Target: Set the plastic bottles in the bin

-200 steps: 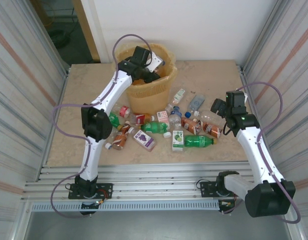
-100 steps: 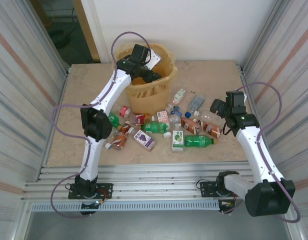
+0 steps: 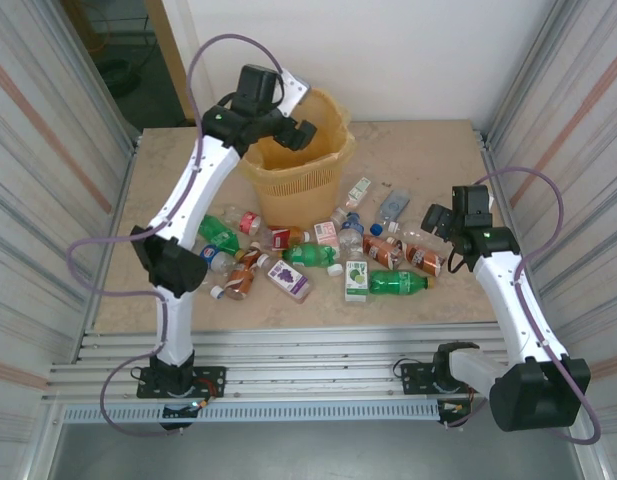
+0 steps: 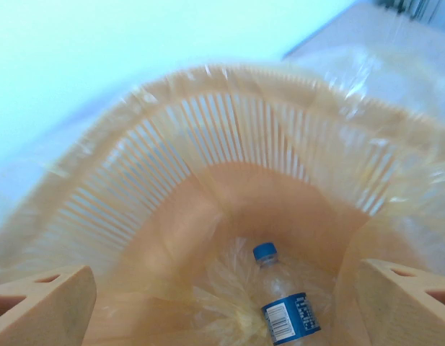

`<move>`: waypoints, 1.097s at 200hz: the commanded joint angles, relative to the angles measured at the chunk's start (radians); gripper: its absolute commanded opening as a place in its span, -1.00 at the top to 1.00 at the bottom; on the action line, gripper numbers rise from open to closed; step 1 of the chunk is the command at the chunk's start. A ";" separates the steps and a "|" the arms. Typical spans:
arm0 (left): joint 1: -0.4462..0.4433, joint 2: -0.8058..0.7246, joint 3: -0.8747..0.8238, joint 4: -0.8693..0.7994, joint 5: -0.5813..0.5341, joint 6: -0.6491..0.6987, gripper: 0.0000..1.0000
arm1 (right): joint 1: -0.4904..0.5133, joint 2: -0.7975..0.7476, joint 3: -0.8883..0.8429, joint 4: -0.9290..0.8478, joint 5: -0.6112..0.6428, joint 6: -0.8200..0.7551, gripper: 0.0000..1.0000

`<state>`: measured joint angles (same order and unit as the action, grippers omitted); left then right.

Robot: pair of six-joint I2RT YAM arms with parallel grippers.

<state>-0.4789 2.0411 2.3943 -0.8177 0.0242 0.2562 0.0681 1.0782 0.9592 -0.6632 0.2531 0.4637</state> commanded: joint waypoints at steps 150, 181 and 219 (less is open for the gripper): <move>0.004 -0.893 -0.959 0.357 -0.303 -0.326 -0.97 | -0.033 -0.001 -0.017 0.029 -0.069 0.029 -0.96; 0.015 -0.997 -1.092 0.336 -0.400 -0.415 -0.97 | -0.034 0.018 -0.014 0.044 -0.081 0.032 -0.95; 0.095 -1.089 -1.246 0.231 -0.460 -0.582 -0.97 | -0.035 0.035 -0.005 0.050 -0.087 0.036 -0.96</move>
<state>-0.4370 0.9962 1.2274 -0.5064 -0.3527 -0.1749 0.0387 1.1034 0.9478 -0.6254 0.1787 0.4686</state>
